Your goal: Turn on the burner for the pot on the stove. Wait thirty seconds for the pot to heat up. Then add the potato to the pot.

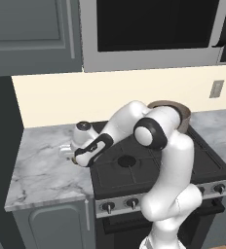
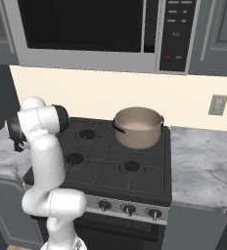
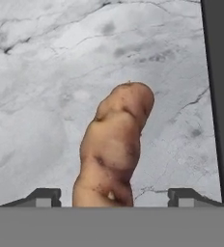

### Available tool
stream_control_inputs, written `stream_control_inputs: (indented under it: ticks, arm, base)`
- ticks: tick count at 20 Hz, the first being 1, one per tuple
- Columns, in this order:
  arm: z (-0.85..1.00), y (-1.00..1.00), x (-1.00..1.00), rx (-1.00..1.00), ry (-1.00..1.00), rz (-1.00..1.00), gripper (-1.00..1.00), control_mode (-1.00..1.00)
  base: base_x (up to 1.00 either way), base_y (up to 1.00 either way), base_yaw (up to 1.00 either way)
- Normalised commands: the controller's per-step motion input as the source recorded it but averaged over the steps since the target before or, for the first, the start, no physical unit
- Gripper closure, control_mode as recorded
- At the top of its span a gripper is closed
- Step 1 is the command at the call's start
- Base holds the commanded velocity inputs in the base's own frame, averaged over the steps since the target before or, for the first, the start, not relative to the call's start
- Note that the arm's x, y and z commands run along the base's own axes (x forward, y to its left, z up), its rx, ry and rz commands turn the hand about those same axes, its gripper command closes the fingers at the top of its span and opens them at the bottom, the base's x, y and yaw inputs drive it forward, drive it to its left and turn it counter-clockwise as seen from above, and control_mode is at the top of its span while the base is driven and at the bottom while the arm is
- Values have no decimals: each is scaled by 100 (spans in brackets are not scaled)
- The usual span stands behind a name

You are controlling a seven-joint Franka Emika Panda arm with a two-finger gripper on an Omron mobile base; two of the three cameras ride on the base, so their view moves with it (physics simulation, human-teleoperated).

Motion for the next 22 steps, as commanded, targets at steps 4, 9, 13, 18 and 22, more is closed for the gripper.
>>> stream_control_inputs:
  ticks: [4, 9, 13, 18, 22]
  arm:
    - [0, 0, 0, 0, 0, 0, 100, -100]
    - [3, 0, 0, 0, -2, 0, 100, -100]
    - [50, 0, -11, 0, -22, 0, 100, -100]
    - [61, 0, -15, 0, -24, -2, 100, -100]
    - [74, -8, -42, 0, -24, -8, 100, -100]
  base:
    - [0, 0, 0]
    - [0, 0, 0]
    - [0, 0, 0]
    - [0, 0, 0]
    - [0, 0, 0]
